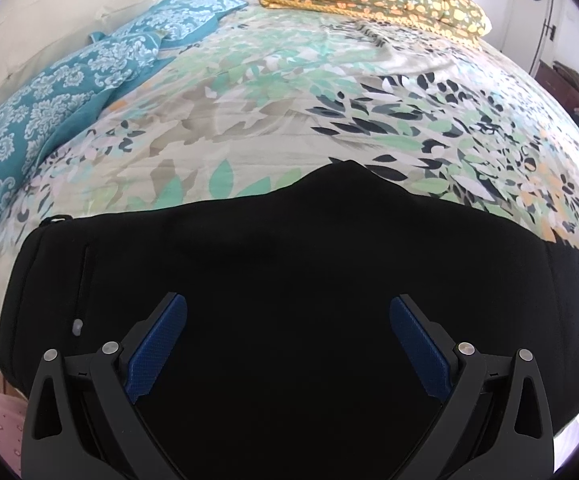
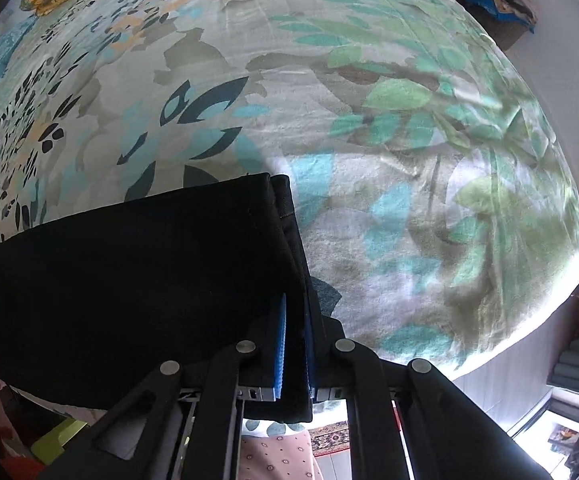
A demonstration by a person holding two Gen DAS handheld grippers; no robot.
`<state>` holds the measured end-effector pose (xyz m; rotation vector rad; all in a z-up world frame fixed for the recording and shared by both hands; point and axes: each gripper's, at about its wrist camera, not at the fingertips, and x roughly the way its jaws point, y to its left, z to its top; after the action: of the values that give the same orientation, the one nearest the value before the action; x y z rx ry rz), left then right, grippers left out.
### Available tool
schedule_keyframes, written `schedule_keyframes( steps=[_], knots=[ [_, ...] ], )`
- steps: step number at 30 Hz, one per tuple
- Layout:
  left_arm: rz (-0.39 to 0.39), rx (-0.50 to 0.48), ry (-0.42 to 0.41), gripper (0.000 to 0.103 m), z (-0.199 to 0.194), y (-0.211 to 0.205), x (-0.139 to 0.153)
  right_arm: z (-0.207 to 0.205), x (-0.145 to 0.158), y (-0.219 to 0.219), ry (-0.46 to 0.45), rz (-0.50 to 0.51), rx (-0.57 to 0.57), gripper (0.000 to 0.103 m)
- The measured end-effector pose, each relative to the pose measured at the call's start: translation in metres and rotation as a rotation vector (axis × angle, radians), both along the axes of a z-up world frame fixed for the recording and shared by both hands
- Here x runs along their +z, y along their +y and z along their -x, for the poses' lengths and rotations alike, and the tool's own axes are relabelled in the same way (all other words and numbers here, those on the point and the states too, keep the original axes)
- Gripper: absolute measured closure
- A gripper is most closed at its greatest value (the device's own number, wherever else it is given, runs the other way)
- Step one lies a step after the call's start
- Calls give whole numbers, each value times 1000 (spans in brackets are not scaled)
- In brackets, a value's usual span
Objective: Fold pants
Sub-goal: 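Grasp the edge of the folded black trousers with the right gripper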
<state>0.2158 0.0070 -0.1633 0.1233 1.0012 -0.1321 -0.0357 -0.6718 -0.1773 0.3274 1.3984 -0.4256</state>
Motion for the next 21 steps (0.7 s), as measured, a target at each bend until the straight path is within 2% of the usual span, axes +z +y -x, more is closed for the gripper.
schedule_keyframes(
  steps=[2, 4, 5, 6, 12, 17, 18, 21],
  knots=[
    [-1, 2, -2, 1, 0, 1, 0, 3, 5, -5, -41, -25, -13, 89],
    [4, 13, -3, 1, -1, 3, 0, 11, 13, -15, -91, -47, -46, 74],
    [8, 21, -1, 1, -2, 5, 0, 15, 16, -21, -114, -53, -67, 61],
    [13, 30, 4, 1, -3, 7, -1, 19, 17, -27, -134, -66, -85, 57],
    [11, 58, 21, 1, -5, 10, -6, 27, 3, -48, -233, -219, -148, 57],
    [-11, 59, 26, 1, -4, 9, -8, 18, -12, -43, -237, -274, -104, 54],
    [-14, 59, 27, 1, -4, 9, -9, 15, -14, -43, -237, -296, -93, 51],
    [-18, 62, 30, 1, -5, 10, -10, 10, -18, -36, -229, -417, -28, 51]
  ],
)
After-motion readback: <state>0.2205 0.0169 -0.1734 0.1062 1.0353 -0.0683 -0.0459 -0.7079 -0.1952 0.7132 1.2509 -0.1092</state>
